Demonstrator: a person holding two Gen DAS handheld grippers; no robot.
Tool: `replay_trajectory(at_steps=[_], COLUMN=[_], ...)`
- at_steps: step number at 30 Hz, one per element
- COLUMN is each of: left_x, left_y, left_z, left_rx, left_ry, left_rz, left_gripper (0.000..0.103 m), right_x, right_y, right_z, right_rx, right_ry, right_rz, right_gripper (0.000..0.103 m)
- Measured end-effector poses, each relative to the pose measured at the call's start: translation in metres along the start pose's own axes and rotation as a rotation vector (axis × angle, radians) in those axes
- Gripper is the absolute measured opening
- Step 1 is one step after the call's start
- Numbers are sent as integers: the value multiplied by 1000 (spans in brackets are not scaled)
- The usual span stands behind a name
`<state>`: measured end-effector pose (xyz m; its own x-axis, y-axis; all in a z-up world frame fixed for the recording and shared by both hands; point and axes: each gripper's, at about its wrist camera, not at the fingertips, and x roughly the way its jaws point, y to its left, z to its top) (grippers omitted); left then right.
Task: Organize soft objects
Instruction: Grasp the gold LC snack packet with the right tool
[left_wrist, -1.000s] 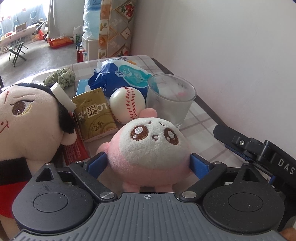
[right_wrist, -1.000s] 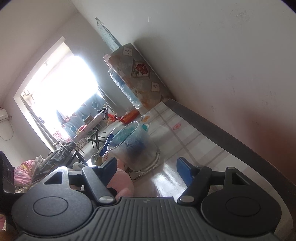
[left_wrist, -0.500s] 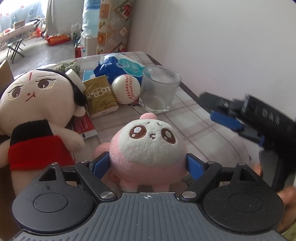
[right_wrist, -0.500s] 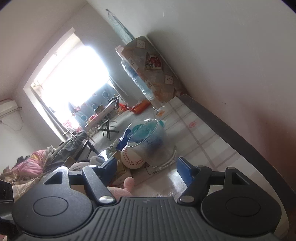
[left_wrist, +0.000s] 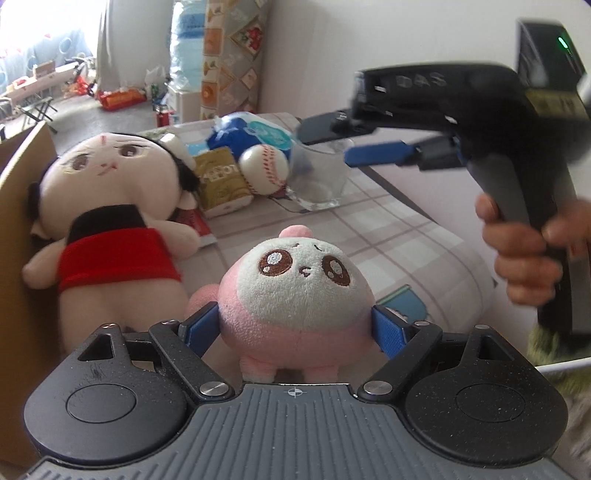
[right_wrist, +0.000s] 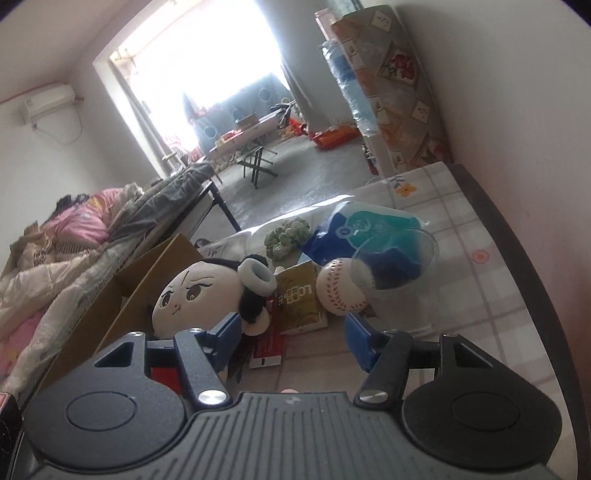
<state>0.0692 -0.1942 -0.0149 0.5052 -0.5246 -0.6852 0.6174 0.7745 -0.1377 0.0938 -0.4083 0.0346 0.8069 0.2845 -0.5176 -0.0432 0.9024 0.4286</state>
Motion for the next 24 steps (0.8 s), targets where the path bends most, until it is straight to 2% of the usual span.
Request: replay_trajectory(at_steps=[3,7,13,15,17,18,24], left_x=[-2,2,3,3,4,5,6], left_y=[6,14,24,28,31,31,34], left_z=[-3,-6,-6,-5,-5,-5,-6], left_rx=[0,-20,-49,-58,-69,-72,-70], left_ry=[-19,-7,-7,-8,-5,-5,-11], left_rz=[24,-6,-47,-61,-75,-80,-101], left_gripper=[86,86,86,86,86,86,86], right_x=[21,53,106,120,129,133,152], right_y=[18,32,37,40,47,52,72], right_z=[12,30,48,49,49,49,41], right_rx=[-93,-185,-287,-326,-378,-408,-565], right_ry=[37,84,200,236,250,259,323], right_rz=[-21,-62,-143,-160,-194,-205,-273], right_gripper=[62,58,58,58,67,69,69])
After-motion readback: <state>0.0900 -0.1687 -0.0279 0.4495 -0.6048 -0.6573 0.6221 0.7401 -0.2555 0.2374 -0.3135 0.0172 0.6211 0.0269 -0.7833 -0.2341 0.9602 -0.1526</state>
